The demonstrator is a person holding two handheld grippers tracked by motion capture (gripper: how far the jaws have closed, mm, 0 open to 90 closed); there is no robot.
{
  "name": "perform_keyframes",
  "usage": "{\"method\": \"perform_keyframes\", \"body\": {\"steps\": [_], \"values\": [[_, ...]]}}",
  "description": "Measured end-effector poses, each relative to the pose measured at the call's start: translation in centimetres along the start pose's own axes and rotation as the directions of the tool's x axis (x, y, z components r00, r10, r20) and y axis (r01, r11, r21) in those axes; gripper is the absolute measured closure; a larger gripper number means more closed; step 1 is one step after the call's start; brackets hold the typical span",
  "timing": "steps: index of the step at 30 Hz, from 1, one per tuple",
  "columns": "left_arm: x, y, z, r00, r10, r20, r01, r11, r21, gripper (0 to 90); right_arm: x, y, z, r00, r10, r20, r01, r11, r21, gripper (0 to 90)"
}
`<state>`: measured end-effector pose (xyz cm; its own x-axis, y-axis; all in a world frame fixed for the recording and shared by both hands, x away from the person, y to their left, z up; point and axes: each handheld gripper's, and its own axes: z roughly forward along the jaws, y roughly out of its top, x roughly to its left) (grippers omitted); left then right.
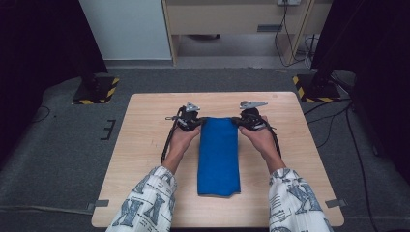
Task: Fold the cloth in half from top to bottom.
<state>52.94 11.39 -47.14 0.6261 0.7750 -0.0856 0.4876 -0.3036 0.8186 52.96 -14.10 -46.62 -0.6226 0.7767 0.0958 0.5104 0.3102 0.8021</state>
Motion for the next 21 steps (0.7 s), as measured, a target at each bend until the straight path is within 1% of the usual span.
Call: {"method": "perform_keyframes", "body": {"steps": [6,7,9,11,14,17,20,21], "values": [[-0.5,0.7,-0.9,0.9999,0.012,-0.002,-0.012,0.9999,-0.011,87.2,0.3,0.3,-0.5,0.9999,-0.012,0.003,0.012,1.0,-0.012,87.1],[-0.6,0.8,-1.2,0.9999,0.016,-0.004,-0.016,0.9998,-0.009,87.2,0.4,0.4,-0.7,0.9999,-0.014,0.004,0.014,1.0,-0.017,87.2],[-1.0,1.1,-1.9,0.9997,0.024,-0.006,-0.024,0.9995,-0.022,87.2,0.7,0.4,-1.3,0.9998,-0.017,0.007,0.017,1.0,-0.025,87.2],[-1.4,1.3,-2.6,0.9992,0.038,-0.01,-0.038,0.9989,-0.027,87.3,1.1,0.5,-2.1,0.9996,-0.029,0.009,0.029,0.999,-0.031,87.2],[-1.8,1.7,-3.3,0.9989,0.045,-0.012,-0.045,0.9983,-0.036,87.3,1.7,0.6,-3.0,0.999,-0.044,0.014,0.044,0.998,-0.037,87.2],[-1.9,2.1,-3.7,0.999,0.044,-0.012,-0.044,0.9982,-0.04,87.3,2.2,0.8,-3.6,0.9987,-0.049,0.017,0.049,0.998,-0.043,87.2],[-2.0,2.7,-4.1,0.9991,0.042,-0.012,-0.042,0.9975,-0.056,87.2,2.2,1.4,-4.0,0.9987,-0.046,0.021,0.048,0.997,-0.055,87.2],[-2.0,2.8,-4.2,0.9989,0.045,-0.012,-0.046,0.9974,-0.055,87.3,2.2,1.5,-4.1,0.9985,-0.05,0.024,0.052,0.997,-0.06,87.2]]}}
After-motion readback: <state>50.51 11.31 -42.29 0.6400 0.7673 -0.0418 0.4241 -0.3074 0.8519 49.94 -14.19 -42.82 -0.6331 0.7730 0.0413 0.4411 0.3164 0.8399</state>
